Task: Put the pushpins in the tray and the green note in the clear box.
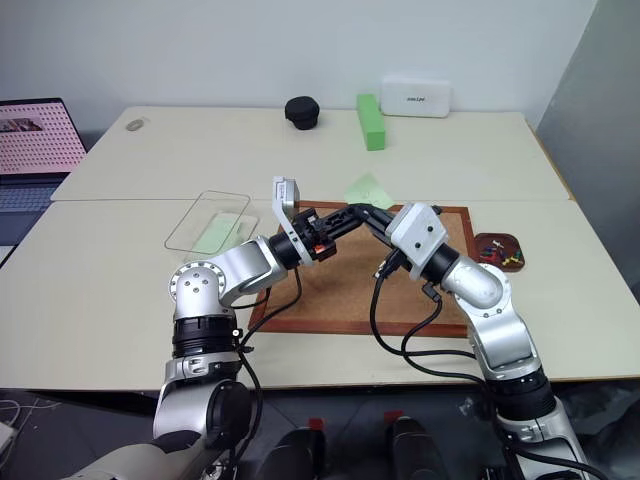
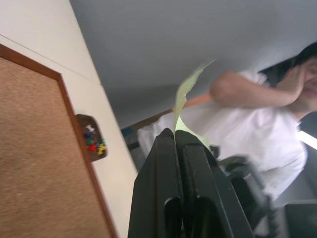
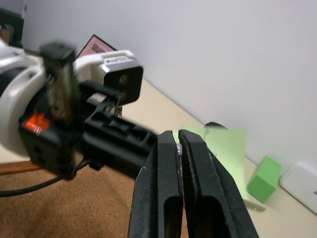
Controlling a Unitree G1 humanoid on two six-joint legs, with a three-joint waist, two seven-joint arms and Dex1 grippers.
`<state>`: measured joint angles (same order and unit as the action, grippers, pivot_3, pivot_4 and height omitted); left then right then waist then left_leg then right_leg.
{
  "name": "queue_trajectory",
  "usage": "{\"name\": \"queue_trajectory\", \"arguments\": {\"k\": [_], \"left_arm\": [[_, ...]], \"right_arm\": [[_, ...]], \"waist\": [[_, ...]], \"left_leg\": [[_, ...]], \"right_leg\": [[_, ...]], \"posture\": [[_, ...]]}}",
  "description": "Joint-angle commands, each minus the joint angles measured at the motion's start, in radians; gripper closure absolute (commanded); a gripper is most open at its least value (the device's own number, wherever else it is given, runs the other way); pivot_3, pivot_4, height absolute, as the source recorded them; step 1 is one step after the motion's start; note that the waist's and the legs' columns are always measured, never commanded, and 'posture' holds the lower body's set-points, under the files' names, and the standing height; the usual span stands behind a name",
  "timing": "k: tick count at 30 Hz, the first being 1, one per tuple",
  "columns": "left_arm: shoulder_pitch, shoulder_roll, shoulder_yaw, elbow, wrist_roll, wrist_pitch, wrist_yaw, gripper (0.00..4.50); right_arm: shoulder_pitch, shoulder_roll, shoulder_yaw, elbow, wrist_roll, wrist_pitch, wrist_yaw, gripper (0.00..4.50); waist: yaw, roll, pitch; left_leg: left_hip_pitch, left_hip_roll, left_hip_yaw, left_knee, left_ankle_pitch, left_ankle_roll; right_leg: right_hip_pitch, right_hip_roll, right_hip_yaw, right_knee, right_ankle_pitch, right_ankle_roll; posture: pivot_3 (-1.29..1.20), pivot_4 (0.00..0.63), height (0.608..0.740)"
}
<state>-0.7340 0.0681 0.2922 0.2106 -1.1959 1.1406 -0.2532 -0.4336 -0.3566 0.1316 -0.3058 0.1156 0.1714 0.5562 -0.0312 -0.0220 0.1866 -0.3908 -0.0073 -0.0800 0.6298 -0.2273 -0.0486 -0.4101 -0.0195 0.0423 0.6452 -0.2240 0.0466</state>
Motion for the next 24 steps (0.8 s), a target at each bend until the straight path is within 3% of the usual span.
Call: {"name": "queue_trajectory", "arguments": {"k": [1, 24], "left_arm": [[0.008, 0.004, -0.056, -0.043, 0.052, -0.031, -0.065, 4.45], [-0.019, 0.058, -0.073, 0.022, 0.264, -0.178, -0.137, 4.45]], "right_arm": [[-0.037, 0.024, -0.049, -0.067, 0.058, 0.064, -0.031, 4.5], [-0.036, 0.008, -0.087, -0.083, 0.127, 0.198, -0.042, 4.5]], "waist": [[0.0, 0.0, 0.0], [-0.001, 0.0, 0.0]], "left_leg": [[0.0, 0.0, 0.0, 0.0, 0.0, 0.0], [0.0, 0.0, 0.0, 0.0, 0.0, 0.0]], "right_leg": [[0.0, 0.0, 0.0, 0.0, 0.0, 0.0], [0.0, 0.0, 0.0, 0.0, 0.0, 0.0]], "posture": [[0.0, 0.15, 0.74], [0.0, 0.15, 0.74]]}}
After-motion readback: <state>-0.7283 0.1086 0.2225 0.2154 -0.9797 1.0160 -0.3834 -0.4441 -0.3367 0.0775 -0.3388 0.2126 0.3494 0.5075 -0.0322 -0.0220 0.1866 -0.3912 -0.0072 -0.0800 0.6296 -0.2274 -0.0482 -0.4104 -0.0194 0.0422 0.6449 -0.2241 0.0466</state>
